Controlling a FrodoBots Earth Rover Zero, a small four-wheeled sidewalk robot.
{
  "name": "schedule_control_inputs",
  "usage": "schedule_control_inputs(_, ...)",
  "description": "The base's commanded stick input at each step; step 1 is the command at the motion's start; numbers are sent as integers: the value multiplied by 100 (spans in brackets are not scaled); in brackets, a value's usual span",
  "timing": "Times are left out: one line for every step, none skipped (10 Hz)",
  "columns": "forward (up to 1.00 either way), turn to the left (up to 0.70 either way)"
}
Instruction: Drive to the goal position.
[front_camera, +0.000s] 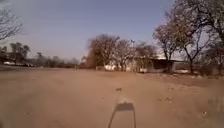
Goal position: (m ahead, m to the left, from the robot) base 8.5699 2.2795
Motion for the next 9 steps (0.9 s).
schedule_control_inputs(70, 0)
schedule_control_inputs(70, 0)
schedule_control_inputs(70, 0)
schedule_control_inputs(70, 0)
schedule_control_inputs(70, 0)
schedule_control_inputs(70, 0)
schedule_control_inputs(70, 0)
schedule_control_inputs(70, 0)
schedule_control_inputs(70, 0)
